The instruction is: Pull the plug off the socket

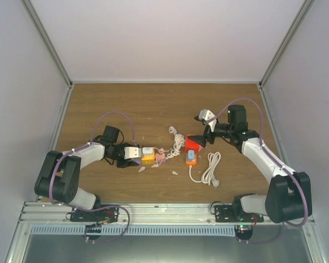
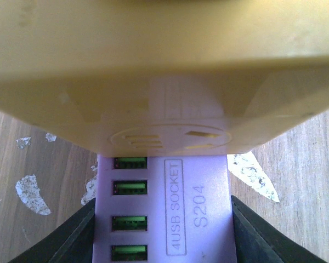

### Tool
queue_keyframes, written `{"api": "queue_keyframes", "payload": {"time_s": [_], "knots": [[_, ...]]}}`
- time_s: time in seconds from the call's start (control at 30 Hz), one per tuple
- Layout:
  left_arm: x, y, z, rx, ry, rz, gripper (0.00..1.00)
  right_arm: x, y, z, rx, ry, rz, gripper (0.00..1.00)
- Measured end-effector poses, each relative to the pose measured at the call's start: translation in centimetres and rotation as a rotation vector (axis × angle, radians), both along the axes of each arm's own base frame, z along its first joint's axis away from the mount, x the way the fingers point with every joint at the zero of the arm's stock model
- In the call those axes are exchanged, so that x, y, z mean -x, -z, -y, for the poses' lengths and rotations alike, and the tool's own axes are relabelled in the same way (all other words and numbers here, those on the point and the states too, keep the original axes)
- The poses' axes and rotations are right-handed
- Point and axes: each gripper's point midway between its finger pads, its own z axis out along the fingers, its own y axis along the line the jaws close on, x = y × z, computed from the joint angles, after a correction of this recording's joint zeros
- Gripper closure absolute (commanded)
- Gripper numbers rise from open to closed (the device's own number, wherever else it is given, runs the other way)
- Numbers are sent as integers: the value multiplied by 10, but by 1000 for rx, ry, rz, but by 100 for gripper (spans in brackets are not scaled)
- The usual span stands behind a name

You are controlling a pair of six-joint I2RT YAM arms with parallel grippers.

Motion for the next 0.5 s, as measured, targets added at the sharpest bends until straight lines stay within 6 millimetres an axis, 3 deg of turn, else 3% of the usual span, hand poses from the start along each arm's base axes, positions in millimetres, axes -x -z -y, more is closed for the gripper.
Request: {"api": "queue_keyframes", "payload": {"time_s": [0.27, 0.5], "knots": [[8, 2, -8, -6, -13, -49, 5, 8, 7, -38, 34, -107, 10, 0], [2, -43, -16, 47, -57, 42, 1, -8, 9, -52, 34, -138, 51, 0]]}}
